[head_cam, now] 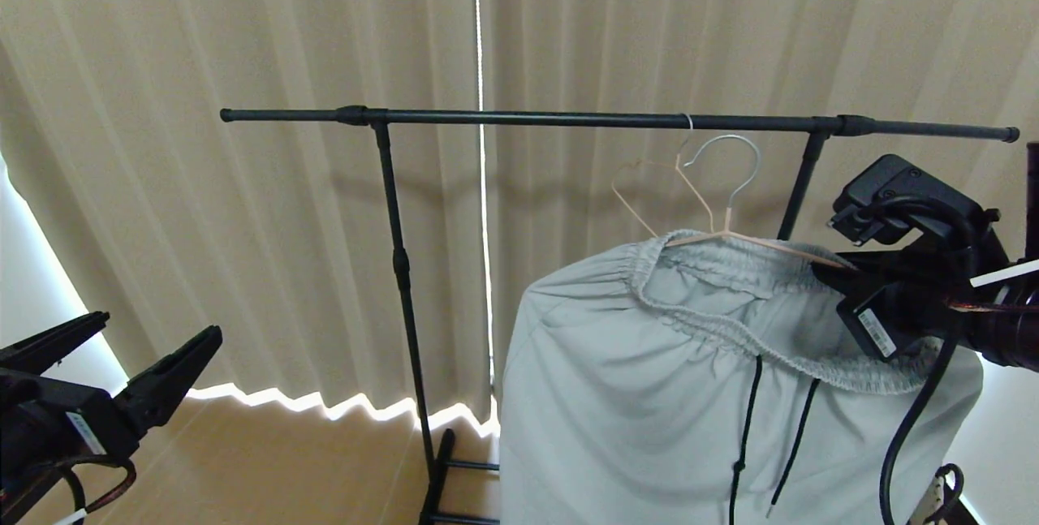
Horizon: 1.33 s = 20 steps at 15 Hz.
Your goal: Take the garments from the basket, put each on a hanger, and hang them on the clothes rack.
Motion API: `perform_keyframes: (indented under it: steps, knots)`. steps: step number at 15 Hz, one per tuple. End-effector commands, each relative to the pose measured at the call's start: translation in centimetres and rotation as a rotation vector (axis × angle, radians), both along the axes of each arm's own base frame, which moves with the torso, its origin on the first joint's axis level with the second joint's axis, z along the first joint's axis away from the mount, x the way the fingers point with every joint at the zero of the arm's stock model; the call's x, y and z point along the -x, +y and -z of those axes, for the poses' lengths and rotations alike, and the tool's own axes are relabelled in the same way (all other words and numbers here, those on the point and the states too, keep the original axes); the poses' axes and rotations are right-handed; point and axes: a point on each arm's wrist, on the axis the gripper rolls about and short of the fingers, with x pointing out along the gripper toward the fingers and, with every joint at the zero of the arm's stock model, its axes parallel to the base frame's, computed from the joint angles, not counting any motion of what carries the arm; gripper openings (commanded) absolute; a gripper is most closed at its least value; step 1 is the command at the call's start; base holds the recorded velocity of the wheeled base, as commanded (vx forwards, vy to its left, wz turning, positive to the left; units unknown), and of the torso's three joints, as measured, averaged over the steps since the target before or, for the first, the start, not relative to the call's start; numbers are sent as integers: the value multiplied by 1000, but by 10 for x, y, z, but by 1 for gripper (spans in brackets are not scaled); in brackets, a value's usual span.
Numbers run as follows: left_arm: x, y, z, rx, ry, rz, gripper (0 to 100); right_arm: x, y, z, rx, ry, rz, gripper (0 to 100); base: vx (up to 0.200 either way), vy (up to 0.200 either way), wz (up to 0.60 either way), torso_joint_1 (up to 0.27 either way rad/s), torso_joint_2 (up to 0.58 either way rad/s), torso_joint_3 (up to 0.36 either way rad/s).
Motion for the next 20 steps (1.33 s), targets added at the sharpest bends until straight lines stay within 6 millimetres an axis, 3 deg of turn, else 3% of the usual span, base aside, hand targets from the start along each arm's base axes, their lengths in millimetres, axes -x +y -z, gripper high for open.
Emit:
perform_keyframes:
  steps: [1,9,13,15,17,20]
  knots:
    - [0,0,1,-1,4,0,100,0,0,0,0,0,-1,0,200,0,0,17,7,7]
    - [2,0,2,-5,3,0,100,1,0,2,4,10,-3,0,200,0,0,2,4,2]
    - [3,0,4,-15,6,2,100,-3,2,8,-1,35,5,0,0,0,0,0,0,0]
    - [5,0,5,-25,3,5,100,-8,15,8,-75,64,5,0,0,0,0,0,0,0]
    - [6,0,5,-27,1,5,100,-10,23,2,-121,114,19,0,0,0,0,0,0,0]
    - [5,0,5,-30,6,5,100,-29,36,-12,-222,161,84,0,0,0,0,0,0,0]
